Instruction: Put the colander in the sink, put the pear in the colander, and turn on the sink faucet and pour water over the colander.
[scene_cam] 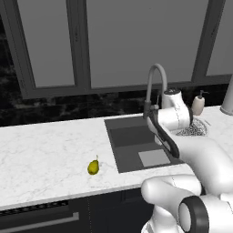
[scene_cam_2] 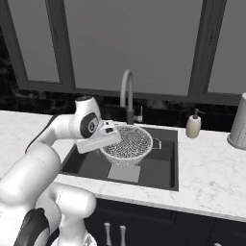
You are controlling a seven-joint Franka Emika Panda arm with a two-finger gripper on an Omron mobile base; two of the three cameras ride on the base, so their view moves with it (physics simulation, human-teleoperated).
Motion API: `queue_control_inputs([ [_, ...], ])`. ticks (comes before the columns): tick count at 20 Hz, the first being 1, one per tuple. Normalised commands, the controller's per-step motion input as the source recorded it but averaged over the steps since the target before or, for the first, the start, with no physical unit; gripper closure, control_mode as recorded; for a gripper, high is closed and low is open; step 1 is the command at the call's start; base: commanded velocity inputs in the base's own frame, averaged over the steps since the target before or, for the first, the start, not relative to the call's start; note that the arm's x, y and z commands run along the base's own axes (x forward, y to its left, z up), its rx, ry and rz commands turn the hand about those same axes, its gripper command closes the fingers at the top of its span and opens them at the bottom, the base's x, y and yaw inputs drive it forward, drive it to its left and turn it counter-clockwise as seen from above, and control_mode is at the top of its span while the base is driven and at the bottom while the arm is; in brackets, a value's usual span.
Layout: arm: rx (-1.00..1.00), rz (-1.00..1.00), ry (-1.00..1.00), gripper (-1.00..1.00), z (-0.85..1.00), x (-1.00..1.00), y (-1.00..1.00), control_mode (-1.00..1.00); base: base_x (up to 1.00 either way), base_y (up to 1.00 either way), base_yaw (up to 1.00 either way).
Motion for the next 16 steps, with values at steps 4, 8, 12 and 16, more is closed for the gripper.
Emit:
queue_control_inputs([
  [4, 0.0, 0.02, 0.0, 1.0, -0.63, 0.21, 0.62, -1.0, 0.0, 0.0, 0.0],
  [8, 0.01, 0.0, 0.0, 1.0, -0.42, 0.23, 0.25, -1.0, 0.0, 0.0, 0.0],
  [12, 0.0, 0.0, 0.01, 1.0, -0.22, 0.41, 0.13, -1.0, 0.0, 0.0, 0.0],
  [16, 0.0, 0.0, 0.14, 1.0, -0.37, 0.19, 0.09, -1.0, 0.0, 0.0, 0.0],
])
